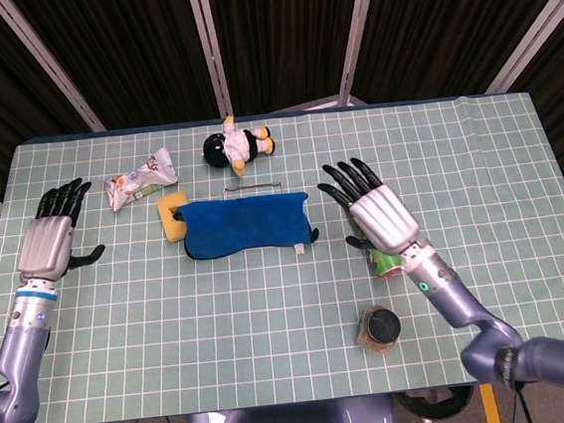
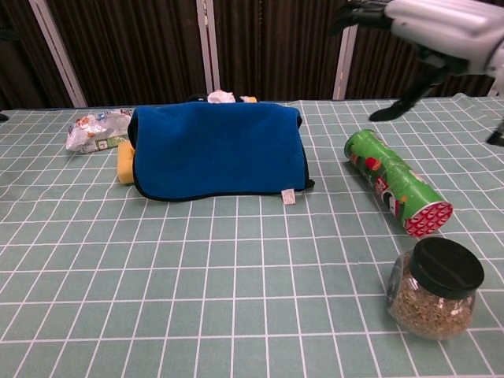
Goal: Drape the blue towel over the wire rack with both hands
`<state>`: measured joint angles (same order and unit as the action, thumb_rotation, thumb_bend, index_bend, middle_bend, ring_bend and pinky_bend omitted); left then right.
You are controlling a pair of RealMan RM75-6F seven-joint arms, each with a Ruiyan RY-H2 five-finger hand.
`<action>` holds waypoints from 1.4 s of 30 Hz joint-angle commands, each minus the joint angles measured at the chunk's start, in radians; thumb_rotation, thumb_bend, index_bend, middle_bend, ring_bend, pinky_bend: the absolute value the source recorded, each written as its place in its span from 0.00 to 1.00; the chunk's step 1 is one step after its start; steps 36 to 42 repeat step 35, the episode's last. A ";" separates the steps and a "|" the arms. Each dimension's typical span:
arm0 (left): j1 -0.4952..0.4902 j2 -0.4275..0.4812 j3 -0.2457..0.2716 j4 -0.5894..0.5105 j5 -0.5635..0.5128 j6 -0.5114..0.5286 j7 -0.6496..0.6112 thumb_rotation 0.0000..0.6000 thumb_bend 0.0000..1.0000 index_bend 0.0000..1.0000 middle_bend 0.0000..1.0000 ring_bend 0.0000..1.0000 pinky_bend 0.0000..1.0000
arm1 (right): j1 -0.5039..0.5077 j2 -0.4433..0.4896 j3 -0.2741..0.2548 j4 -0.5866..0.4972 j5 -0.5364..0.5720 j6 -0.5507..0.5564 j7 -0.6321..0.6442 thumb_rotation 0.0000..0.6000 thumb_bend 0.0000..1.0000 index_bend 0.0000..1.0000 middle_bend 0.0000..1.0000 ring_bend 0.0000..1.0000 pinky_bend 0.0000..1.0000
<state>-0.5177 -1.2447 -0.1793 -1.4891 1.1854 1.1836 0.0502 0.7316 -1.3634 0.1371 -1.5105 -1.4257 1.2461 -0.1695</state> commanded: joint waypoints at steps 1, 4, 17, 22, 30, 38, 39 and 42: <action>0.158 0.121 0.057 -0.204 0.062 0.213 0.012 1.00 0.16 0.00 0.00 0.00 0.00 | -0.198 0.173 -0.118 -0.196 -0.091 0.206 -0.040 1.00 0.00 0.08 0.00 0.00 0.00; 0.229 0.151 0.093 -0.291 0.111 0.306 0.029 1.00 0.11 0.00 0.00 0.00 0.00 | -0.287 0.218 -0.162 -0.245 -0.128 0.294 -0.043 1.00 0.00 0.02 0.00 0.00 0.00; 0.383 0.123 0.170 -0.308 0.266 0.481 0.078 1.00 0.11 0.00 0.00 0.00 0.00 | -0.509 0.179 -0.223 -0.151 -0.227 0.482 -0.048 1.00 0.00 0.00 0.00 0.00 0.00; 0.396 0.110 0.170 -0.280 0.276 0.471 0.065 1.00 0.11 0.00 0.00 0.00 0.00 | -0.535 0.176 -0.216 -0.141 -0.233 0.482 -0.032 1.00 0.00 0.00 0.00 0.00 0.00; 0.392 0.104 0.149 -0.269 0.282 0.445 0.070 1.00 0.11 0.00 0.00 0.00 0.00 | -0.564 0.168 -0.191 -0.140 -0.226 0.471 -0.003 1.00 0.00 0.00 0.00 0.00 0.00; 0.395 0.096 0.146 -0.256 0.286 0.429 0.077 1.00 0.11 0.00 0.00 0.00 0.00 | -0.582 0.156 -0.187 -0.130 -0.233 0.460 -0.003 1.00 0.00 0.00 0.00 0.00 0.00; 0.395 0.096 0.146 -0.256 0.286 0.429 0.077 1.00 0.11 0.00 0.00 0.00 0.00 | -0.582 0.156 -0.187 -0.130 -0.233 0.460 -0.003 1.00 0.00 0.00 0.00 0.00 0.00; 0.395 0.096 0.146 -0.256 0.286 0.429 0.077 1.00 0.11 0.00 0.00 0.00 0.00 | -0.582 0.156 -0.187 -0.130 -0.233 0.460 -0.003 1.00 0.00 0.00 0.00 0.00 0.00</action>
